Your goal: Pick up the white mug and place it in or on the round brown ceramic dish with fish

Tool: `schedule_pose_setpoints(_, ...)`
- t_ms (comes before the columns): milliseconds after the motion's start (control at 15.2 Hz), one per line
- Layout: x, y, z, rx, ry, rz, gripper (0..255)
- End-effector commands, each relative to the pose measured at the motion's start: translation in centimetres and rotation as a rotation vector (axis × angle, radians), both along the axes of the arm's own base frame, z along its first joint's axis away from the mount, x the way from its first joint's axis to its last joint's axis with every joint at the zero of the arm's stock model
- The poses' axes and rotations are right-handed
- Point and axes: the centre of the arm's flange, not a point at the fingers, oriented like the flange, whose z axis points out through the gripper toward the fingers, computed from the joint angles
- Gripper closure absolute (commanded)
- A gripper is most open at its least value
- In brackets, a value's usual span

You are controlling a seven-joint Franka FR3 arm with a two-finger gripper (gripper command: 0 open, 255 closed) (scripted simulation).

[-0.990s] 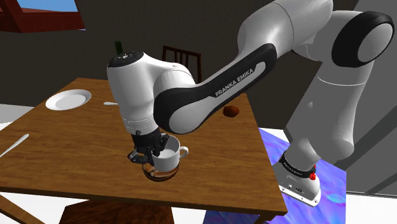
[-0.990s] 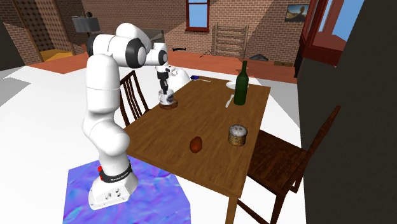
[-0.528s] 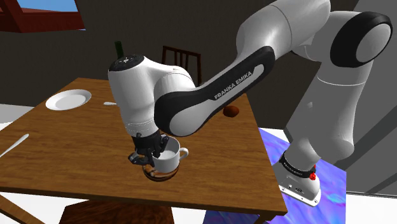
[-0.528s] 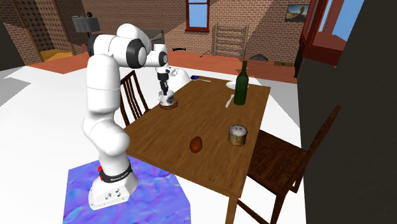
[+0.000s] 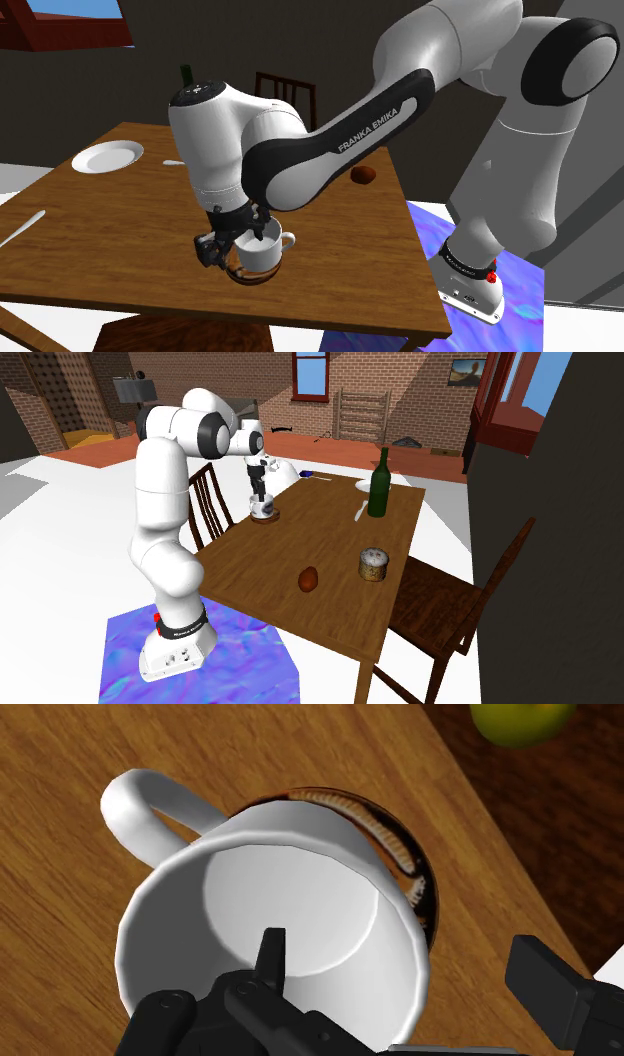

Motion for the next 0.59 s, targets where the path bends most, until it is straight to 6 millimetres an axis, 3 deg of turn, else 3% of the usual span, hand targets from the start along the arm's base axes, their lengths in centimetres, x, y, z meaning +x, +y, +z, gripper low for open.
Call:
schedule_pose_setpoints(0,0.1,0.1,2.0,0.0,0.0,0.0,0)
schedule_pose_setpoints(132,0.1,0.3,4.3,0.0,0.0,0.0,0)
schedule_pose_setpoints(528,0.1,0.3,4.3,0.0,0.0,0.0,0)
